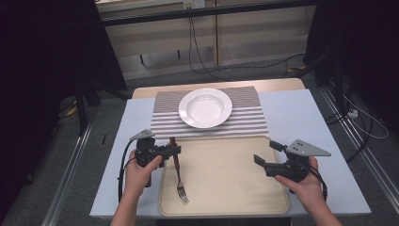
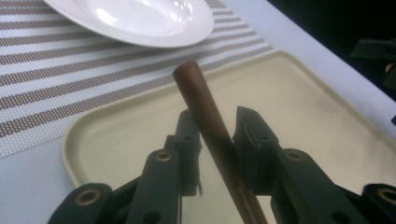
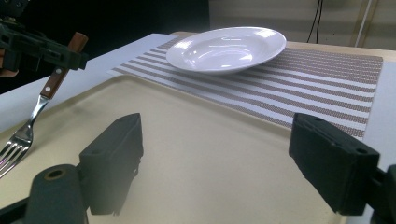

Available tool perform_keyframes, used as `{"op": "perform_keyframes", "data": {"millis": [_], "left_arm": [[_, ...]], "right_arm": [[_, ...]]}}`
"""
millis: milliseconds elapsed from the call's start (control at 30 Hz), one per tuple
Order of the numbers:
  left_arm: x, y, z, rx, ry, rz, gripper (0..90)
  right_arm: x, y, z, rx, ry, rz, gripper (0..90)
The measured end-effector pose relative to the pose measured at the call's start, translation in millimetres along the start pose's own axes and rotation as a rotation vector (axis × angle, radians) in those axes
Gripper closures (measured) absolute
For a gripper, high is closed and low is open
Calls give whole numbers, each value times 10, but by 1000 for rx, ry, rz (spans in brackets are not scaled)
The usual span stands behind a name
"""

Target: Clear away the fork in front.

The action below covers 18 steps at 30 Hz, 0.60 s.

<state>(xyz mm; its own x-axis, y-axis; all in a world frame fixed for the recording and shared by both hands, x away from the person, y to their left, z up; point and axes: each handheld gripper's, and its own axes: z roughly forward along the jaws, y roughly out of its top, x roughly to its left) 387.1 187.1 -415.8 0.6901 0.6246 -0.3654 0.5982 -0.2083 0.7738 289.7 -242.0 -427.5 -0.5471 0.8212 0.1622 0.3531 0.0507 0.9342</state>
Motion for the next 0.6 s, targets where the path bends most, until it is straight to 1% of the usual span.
{"op": "perform_keyframes", "data": {"millis": [33,133,167,233,367,467,533,600], "left_arm": [[0,-4,15,1,7,8,704],[-2,-18,49,10,15,12,696],[6,-22,58,20,21,22,692],[20,-45,91,30,35,29,680],[49,-80,152,53,39,25,667],[71,-102,191,68,54,30,655],[84,-111,200,84,60,46,647],[85,-114,198,86,61,54,646]], "right_arm": [[0,1,0,-2,2,-3,177],[3,2,-1,0,4,-7,177],[3,3,-1,0,6,-7,177],[3,3,-1,0,5,-7,176],[0,0,2,1,8,-5,177],[-2,-1,4,1,7,-1,179],[-1,0,1,0,8,1,180],[0,-1,0,1,9,1,182]]}}
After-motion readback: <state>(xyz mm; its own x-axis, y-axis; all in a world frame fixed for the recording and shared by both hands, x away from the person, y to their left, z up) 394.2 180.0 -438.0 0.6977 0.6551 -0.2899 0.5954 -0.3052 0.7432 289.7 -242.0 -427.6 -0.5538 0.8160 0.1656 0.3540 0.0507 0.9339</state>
